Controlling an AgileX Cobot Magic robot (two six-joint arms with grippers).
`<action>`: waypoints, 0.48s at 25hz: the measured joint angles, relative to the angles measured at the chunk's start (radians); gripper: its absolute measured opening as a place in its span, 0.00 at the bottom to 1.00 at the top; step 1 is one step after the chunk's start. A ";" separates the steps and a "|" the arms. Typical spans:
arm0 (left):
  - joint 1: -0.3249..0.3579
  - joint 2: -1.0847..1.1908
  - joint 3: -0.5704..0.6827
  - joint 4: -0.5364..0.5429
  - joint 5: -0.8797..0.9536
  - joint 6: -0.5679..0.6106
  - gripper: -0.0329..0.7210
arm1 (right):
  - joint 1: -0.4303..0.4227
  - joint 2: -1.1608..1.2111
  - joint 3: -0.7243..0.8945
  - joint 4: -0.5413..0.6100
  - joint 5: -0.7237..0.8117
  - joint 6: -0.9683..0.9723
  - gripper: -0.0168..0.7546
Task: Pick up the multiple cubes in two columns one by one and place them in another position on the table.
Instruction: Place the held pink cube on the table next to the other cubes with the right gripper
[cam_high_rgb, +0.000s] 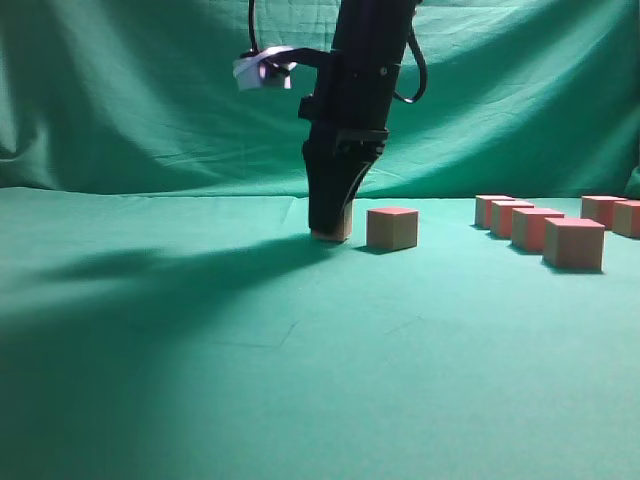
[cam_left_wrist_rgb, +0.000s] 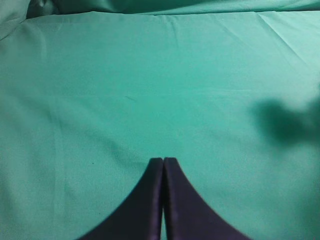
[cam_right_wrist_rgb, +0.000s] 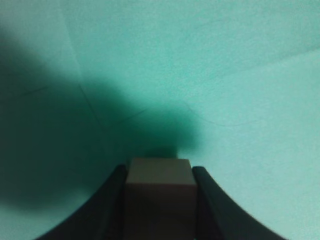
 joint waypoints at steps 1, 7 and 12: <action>0.000 0.000 0.000 0.000 0.000 0.000 0.04 | 0.000 0.003 0.000 0.000 0.002 0.000 0.37; 0.000 0.000 0.000 0.000 0.000 0.000 0.04 | 0.000 0.007 0.000 0.003 0.002 -0.002 0.37; 0.000 0.000 0.000 0.000 0.000 0.000 0.04 | 0.000 0.007 0.000 -0.002 0.002 -0.002 0.37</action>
